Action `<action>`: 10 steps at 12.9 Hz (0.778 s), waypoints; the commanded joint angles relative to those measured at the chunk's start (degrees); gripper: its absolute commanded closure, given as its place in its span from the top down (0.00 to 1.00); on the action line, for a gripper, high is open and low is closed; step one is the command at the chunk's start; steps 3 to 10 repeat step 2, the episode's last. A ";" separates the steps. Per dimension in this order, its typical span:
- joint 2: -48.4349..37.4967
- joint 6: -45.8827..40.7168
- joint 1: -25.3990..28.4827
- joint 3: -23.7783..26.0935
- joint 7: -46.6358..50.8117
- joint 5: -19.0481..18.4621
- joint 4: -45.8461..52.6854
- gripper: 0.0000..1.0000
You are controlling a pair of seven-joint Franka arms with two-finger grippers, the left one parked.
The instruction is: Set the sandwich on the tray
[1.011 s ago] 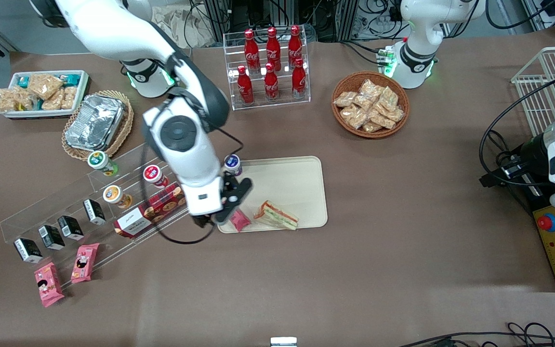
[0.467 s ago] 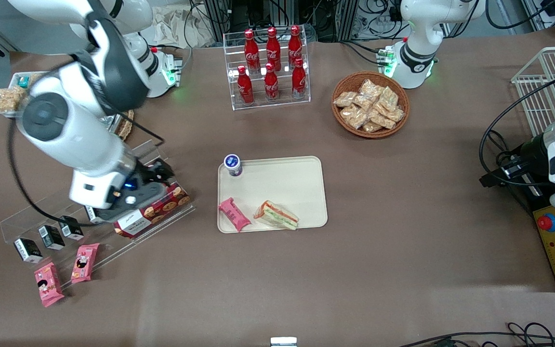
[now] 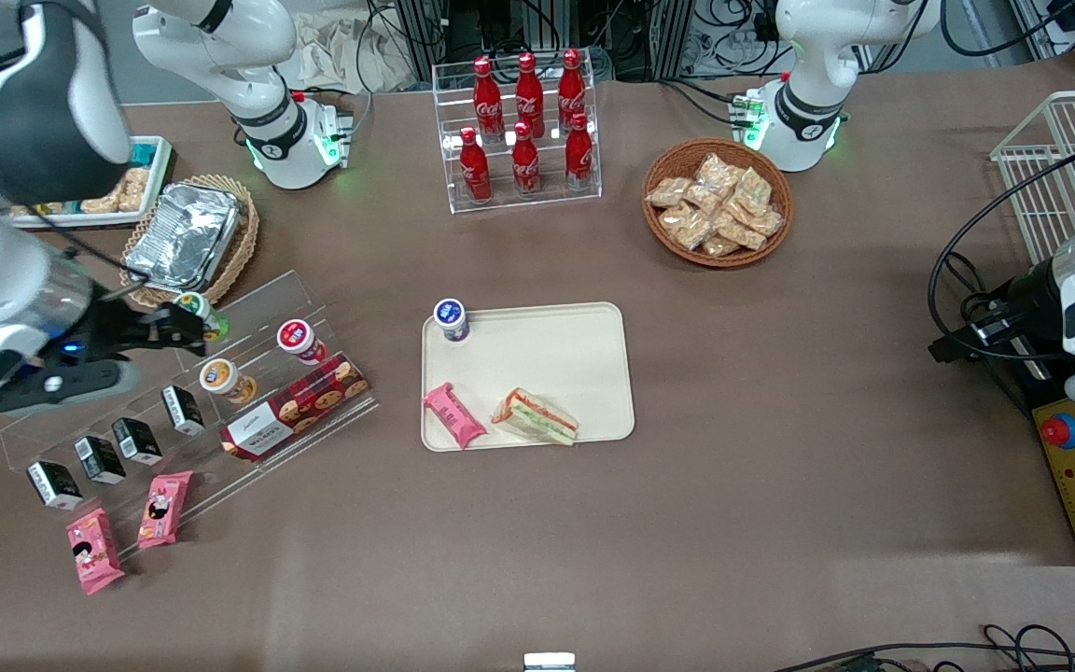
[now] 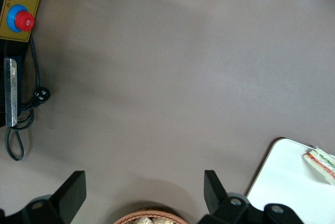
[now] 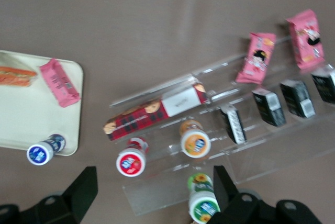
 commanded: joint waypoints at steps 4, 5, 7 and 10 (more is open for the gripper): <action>-0.96 -2.94 -0.47 -3.64 0.27 1.86 1.88 0.98; -0.96 -2.94 -0.47 -3.64 0.27 1.86 1.88 0.98; -0.96 -2.94 -0.47 -3.64 0.27 1.86 1.88 0.98; -0.96 -2.94 -0.47 -3.64 0.27 1.86 1.88 0.98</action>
